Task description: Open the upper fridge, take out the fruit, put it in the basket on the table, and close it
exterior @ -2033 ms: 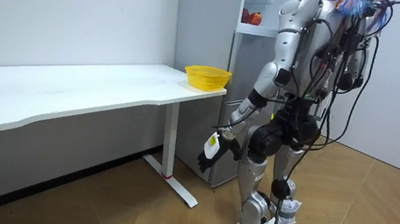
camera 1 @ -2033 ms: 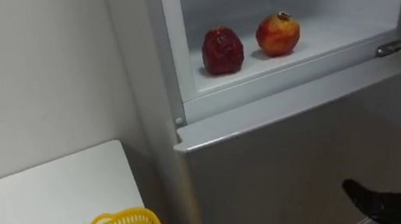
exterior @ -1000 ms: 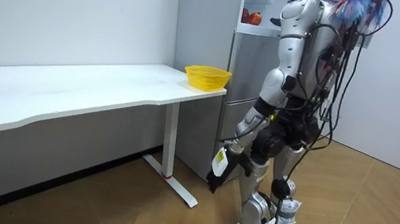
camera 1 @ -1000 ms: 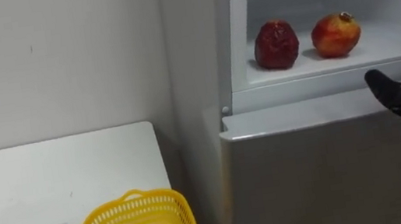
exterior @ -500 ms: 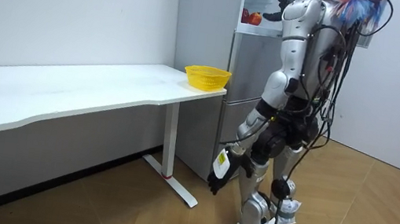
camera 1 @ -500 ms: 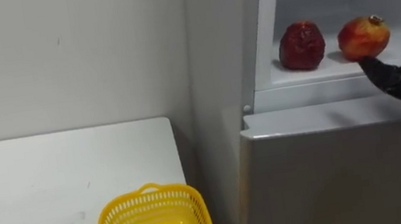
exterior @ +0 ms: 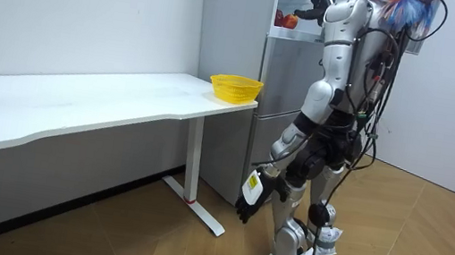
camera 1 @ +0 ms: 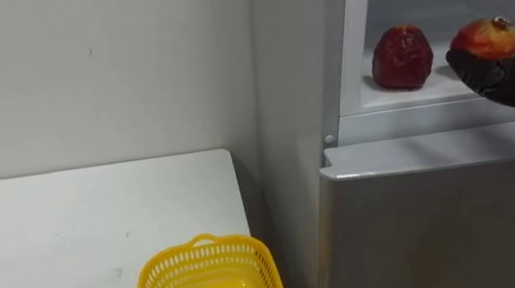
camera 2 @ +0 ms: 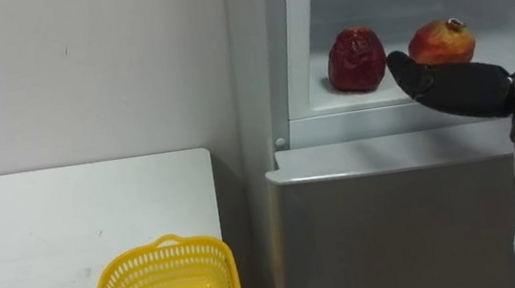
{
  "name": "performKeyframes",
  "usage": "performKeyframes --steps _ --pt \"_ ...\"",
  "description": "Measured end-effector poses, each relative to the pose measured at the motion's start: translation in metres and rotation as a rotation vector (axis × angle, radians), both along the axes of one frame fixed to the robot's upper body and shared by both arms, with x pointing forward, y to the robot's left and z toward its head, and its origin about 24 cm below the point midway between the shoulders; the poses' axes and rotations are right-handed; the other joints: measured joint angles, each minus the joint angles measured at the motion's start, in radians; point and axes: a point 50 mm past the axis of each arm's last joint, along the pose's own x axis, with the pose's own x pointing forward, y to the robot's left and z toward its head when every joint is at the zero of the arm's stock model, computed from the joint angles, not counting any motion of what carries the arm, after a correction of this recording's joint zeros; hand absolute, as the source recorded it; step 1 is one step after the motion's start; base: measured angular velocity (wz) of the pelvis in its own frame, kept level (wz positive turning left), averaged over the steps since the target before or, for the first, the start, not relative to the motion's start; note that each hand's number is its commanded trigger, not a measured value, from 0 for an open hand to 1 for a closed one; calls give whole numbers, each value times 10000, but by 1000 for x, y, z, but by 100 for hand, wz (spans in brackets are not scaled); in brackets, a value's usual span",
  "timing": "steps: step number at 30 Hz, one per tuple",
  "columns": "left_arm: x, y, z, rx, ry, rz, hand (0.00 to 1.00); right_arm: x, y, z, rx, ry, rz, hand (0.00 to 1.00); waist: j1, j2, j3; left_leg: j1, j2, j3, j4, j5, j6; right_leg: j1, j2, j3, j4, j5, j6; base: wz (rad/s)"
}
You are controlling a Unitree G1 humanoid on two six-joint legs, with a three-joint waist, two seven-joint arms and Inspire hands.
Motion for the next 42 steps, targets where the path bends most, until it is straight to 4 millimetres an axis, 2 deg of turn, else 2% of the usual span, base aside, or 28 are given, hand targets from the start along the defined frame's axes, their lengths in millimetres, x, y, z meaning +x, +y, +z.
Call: performKeyframes --steps 6,11,13,16,18,20,25,29,32,34,42 --pt "-3 0 0 -3 79 32 0 2 -1 -3 68 276 47 0 115 0 8 1 4 -28 -9 4 -3 21 -8 -100 9 1 -2 1" --pt "2 0 0 117 53 -361 0 13 -10 -13 -177 1136 -106 0 244 -137 54 -17 1 -75 -19 4 -3 52 -18 -192 4 1 -2 2" --pt "3 0 0 143 46 -436 0 15 -11 -12 -316 1205 -123 0 247 -184 48 -31 -2 -95 -18 4 -3 47 -18 -197 -4 0 -1 2" --pt "3 1 0 197 74 -509 0 19 -6 -5 -910 1209 29 0 257 -271 82 -49 -10 -139 -17 9 -9 43 -22 -250 -8 0 0 3" --pt "4 1 0 217 64 -542 0 25 -3 0 -1061 1236 54 0 247 -389 8 -58 -5 -151 -13 22 -21 -12 -21 -279 -7 1 -1 0" --pt "5 1 1 222 45 -555 0 27 -1 0 -1288 1368 81 0 300 -463 -31 -52 -1 -178 -11 25 -22 0 -20 -314 -7 2 -3 0" --pt "13 3 2 305 -100 -588 0 32 -1 -4 -1482 1764 33 0 498 -526 -30 -5 -18 -294 -6 26 -21 97 -41 -424 -27 2 -2 6" --pt "11 5 2 358 31 -551 0 37 0 -8 -1528 2129 98 0 590 -561 -2 -20 -21 -319 24 38 -24 110 -44 -447 -13 2 -2 0" --pt "11 5 2 323 63 -558 0 41 -3 -15 -1479 2470 19 0 696 -633 92 -110 -16 -338 140 37 -24 96 -44 -462 -3 4 -6 0" --pt "11 5 2 306 72 -562 0 42 -4 -18 -1522 2701 34 0 712 -666 111 -221 -21 -395 157 32 -23 56 -38 -455 -5 14 -21 6" --pt "8 5 2 168 194 -568 0 45 -8 -20 -1621 2913 30 0 772 -623 92 -270 -1 -417 159 33 -29 43 -35 -590 -4 27 -44 3"
